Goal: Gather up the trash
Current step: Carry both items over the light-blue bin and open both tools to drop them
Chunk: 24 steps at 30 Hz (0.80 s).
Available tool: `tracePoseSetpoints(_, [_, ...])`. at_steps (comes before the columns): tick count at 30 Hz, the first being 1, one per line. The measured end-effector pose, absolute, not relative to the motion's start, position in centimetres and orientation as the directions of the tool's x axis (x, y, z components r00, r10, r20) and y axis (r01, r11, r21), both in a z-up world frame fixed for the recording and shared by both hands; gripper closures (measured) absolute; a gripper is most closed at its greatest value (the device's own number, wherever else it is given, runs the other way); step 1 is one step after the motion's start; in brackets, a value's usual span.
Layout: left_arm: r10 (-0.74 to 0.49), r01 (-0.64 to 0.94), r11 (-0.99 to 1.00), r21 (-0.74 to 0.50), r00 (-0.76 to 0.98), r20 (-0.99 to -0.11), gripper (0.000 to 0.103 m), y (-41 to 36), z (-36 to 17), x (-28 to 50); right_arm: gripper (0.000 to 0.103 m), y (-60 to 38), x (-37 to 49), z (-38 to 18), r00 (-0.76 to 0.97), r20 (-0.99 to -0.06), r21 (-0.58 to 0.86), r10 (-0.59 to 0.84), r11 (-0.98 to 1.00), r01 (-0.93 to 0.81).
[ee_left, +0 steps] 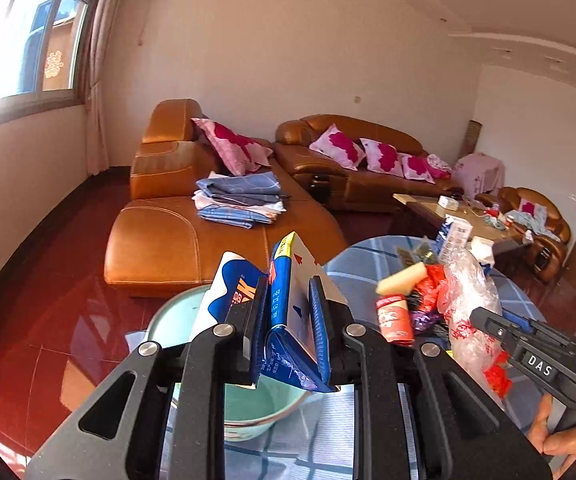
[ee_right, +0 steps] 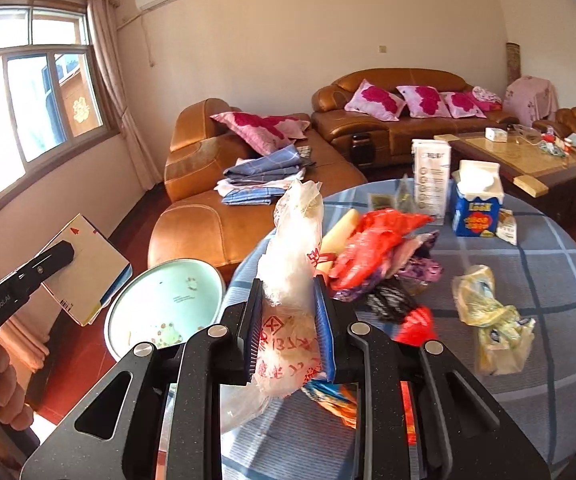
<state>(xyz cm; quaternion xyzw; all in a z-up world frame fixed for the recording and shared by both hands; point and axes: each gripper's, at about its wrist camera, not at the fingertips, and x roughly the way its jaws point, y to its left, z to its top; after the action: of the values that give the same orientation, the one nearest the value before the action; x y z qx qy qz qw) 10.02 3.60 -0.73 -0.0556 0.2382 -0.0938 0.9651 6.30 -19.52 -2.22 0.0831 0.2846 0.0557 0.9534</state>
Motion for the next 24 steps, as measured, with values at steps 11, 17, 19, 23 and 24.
tracePoseSetpoints(11, [-0.110,0.013,0.984,-0.178,0.828,-0.549,0.083,7.4,-5.0,14.4,0.078,-9.7,12.4,-5.2,0.750,-0.598,0.179,0.284,0.959,-0.220])
tracePoseSetpoints(17, [-0.111,-0.001,0.984,-0.177,0.778,-0.619,0.083,7.9,-7.7,16.4,0.077,-6.9,15.2,-7.6,0.693,-0.651,0.177,0.310,0.950,-0.258])
tracePoseSetpoints(19, [-0.104,-0.016,0.984,-0.179,0.761,-0.640,0.083,8.4,-8.4,17.0,0.077,-6.7,16.0,-8.5,0.674,-0.668,0.189,0.316,0.948,-0.258])
tracePoseSetpoints(23, [-0.100,-0.034,0.983,-0.183,0.733,-0.673,0.084,8.7,-9.7,17.6,0.077,-6.2,17.5,-9.9,0.650,-0.690,0.185,0.318,0.946,-0.266])
tracePoseSetpoints(24, [-0.100,-0.030,0.983,-0.178,0.731,-0.675,0.084,8.7,-9.8,17.6,0.077,-6.1,17.9,-10.2,0.640,-0.697,0.192,0.325,0.943,-0.270])
